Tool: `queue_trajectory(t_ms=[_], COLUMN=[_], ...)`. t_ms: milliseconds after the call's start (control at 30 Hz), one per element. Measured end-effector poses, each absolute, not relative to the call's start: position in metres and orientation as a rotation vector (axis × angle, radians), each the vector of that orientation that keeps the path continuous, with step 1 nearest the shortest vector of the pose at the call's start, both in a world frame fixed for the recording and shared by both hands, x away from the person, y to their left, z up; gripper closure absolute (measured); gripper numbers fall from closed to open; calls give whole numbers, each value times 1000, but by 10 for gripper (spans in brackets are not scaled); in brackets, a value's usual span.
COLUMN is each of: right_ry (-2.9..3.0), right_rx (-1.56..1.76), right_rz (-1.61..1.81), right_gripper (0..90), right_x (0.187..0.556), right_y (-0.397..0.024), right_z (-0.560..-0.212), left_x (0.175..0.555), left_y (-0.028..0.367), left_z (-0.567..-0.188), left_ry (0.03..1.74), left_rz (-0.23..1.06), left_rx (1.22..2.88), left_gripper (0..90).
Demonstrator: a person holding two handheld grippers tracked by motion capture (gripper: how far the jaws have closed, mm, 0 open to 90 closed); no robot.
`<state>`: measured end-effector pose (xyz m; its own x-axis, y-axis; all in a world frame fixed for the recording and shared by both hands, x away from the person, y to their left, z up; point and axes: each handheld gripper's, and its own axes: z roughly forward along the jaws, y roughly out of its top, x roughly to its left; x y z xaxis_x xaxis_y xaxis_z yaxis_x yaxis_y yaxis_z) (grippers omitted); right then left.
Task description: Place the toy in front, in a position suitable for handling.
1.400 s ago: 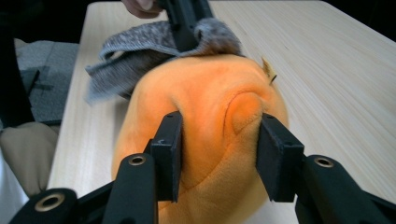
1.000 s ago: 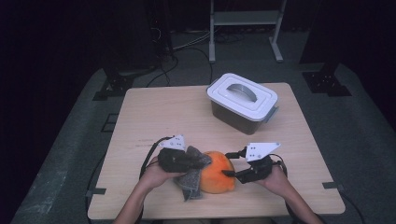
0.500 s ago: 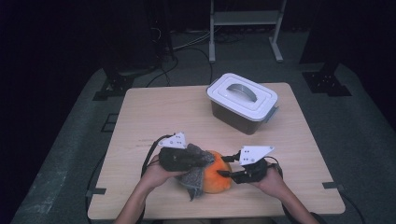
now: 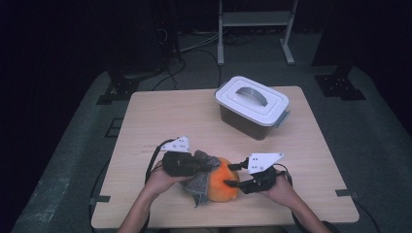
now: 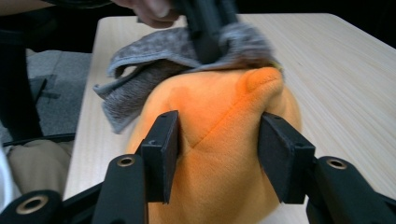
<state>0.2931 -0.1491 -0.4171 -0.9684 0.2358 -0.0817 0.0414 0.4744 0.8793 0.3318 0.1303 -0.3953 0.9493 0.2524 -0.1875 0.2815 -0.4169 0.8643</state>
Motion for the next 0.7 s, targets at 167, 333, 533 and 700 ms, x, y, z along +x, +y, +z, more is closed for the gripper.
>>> queue_trajectory(t_ms=[167,333,533,700], right_ry=[2532,2524,2526,2537], right_rx=[209,290,269,198], right_rz=[1499,1503,1463,1479], right_gripper=[475,359,432,442], right_x=[292,298,297,287], right_y=[-148,-157,-149,-139], right_z=[-415,-412,-416,-416], left_x=[333,339,337,331], left_y=[132,140,139,129], left_z=[-396,-405,-400,-390], left_ry=[389,417,408,370], left_rz=[-47,-95,-83,-48], left_rx=[2021,2032,1967,1969], left_gripper=[782,782,780,779])
